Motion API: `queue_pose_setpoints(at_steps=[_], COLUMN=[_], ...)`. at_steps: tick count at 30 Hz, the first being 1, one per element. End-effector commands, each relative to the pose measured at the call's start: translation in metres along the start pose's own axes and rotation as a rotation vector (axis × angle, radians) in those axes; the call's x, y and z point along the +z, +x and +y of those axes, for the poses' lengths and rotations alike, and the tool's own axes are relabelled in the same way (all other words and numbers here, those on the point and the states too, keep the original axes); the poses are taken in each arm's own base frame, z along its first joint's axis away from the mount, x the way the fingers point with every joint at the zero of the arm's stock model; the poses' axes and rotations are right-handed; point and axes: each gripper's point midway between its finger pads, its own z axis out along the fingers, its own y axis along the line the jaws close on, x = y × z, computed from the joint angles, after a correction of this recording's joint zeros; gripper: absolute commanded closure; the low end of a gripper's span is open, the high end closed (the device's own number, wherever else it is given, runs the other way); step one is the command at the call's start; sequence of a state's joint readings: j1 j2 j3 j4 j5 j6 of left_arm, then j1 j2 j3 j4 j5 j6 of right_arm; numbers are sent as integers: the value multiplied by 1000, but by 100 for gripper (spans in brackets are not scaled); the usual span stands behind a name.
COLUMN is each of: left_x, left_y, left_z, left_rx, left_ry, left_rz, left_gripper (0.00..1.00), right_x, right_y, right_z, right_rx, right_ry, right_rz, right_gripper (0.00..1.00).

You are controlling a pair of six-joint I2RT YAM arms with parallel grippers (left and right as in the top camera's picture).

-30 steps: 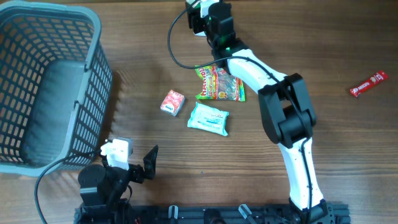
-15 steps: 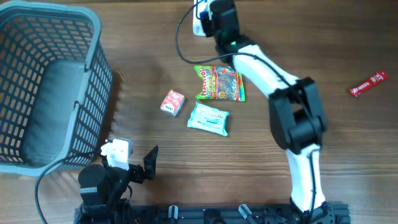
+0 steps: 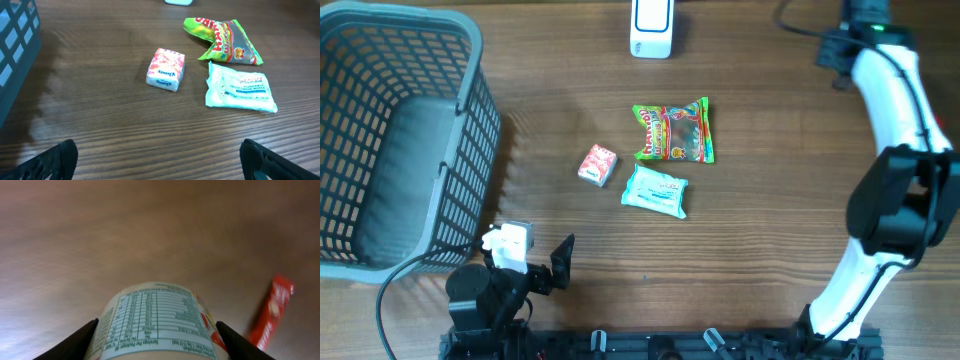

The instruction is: Scan the item barcode

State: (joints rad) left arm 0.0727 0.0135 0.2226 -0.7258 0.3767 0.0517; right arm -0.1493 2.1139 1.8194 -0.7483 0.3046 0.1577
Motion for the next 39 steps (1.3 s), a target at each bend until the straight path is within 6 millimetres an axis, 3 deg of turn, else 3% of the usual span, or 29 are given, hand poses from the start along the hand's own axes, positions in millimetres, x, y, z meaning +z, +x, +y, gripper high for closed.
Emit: queue_pose_setpoints(at_steps=[1,5,11,17,18,19,23,27,30,31,33,34,36,38,39], left_x=[-1,-1,-1,-1,-1,-1,-1,-1,-1,-1,-1,-1,-1,-1,-1], left_y=[-2,-2,-2,-2,-2,-2,-2,-2,-2,-2,-2,-2,-2,-2,-2], left_z=[-4,-4,-4,-4,-4,-4,-4,-4,-4,-4,-4,-4,-4,-4,-4], left_rx=[21,21,21,21,21,21,21,21,21,21,21,21,21,21,21], left_ry=[19,19,19,19,19,19,19,19,19,19,19,19,19,19,19], left_rz=[-9,-9,-9,-9,-9,-9,-9,-9,-9,-9,-9,-9,-9,-9,-9], left_gripper=[0,0,0,0,0,0,0,0,0,0,0,0,0,0,0], right_x=[32,62,98,103,102,101,80,6,-62,-91,-124,-142,-161,-169,-174], right_y=[28,51,90,89,89,88,71,13,-13,-16,-16,-17,1,26,53], right_z=[-30,-71,-126,-158,-162,-167,-173,-164,-133,-116,-80,-50,10,54,91], right_rx=[105,180,286,344,353,362,420,543,516,523,504,466,328,191,109], right_ry=[-23,-106,-61,-37,-34,-30,-23,-82,-227,-296,-427,-531,-652,-664,-639], right_rz=[133,235,347,328,325,323,297,172,98,94,111,126,201,263,327], right_gripper=[37,33,29,19,15,0,0,0,0,0,0,0,0,0,0])
